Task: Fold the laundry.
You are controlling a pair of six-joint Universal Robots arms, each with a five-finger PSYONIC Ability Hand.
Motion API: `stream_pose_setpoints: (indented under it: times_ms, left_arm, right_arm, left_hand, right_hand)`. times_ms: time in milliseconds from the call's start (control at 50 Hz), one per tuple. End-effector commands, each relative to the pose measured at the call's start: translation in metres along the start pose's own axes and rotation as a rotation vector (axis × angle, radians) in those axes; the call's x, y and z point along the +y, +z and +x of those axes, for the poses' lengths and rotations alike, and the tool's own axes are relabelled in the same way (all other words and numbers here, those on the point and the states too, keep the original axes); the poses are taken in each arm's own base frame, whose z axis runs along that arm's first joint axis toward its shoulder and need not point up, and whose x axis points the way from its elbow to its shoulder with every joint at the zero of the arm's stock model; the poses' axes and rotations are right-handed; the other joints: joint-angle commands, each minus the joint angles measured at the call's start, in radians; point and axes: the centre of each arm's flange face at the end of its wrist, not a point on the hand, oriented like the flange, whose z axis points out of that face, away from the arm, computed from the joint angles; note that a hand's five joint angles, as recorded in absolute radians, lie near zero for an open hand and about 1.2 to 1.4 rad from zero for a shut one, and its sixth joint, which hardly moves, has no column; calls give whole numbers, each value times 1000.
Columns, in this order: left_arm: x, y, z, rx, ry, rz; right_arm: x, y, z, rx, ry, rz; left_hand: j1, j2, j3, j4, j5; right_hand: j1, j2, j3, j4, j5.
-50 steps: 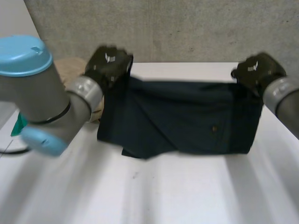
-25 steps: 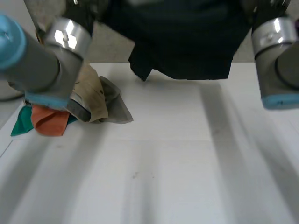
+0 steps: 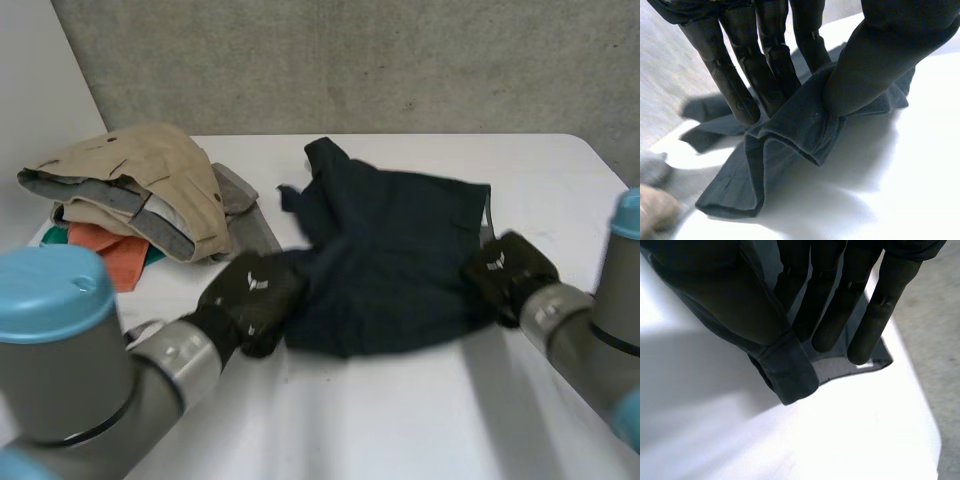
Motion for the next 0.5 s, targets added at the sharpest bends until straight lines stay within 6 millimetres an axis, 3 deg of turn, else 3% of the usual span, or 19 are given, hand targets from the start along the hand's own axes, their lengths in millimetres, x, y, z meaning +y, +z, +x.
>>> stream_pose_setpoints:
  times_ms: [20, 120, 300, 320, 340, 380, 480, 500]
  left_arm:
    - [-11, -92, 38, 221, -28, -344]
    - [-15, -87, 41, 223, 9, -288]
    - [-15, -34, 12, 73, 21, -141]
    - [-13, -31, 10, 70, 21, -147]
    - [-11, -25, 8, 68, 27, -151]
    - [-10, -17, 4, 62, 47, -149]
    - [-11, 13, -18, -3, 116, -115]
    - [-8, 22, -34, -45, 107, -111]
  right_arm:
    - [12, -79, -16, -180, -156, -149]
    - [19, -79, -14, -157, -149, -159]
    - [21, -62, -10, -69, -109, -117]
    - [21, -62, -10, -66, -109, -115]
    - [20, -62, -10, -65, -108, -111]
    - [20, -60, -9, -65, -103, -109]
    - [23, -53, -10, -57, -97, -109]
    - [23, -52, -10, -53, -96, -106]
  left_hand:
    - [266, 195, 200, 195, 219]
    - [266, 195, 200, 195, 219]
    - [261, 189, 195, 189, 214]
    - [165, 93, 99, 93, 118]
    - [-301, -373, -367, -373, -348]
    - [-814, -886, -880, -886, -861]
    - [-896, -968, -962, -968, -943]
    - [-884, -956, -950, -956, -931]
  right_hand:
    - [275, 219, 201, 195, 187]
    - [275, 219, 201, 195, 187]
    - [275, 219, 201, 195, 187]
    - [275, 219, 201, 195, 187]
    - [275, 219, 201, 195, 187]
    - [275, 219, 201, 195, 187]
    - [275, 219, 201, 195, 187]
    - [275, 219, 201, 195, 187]
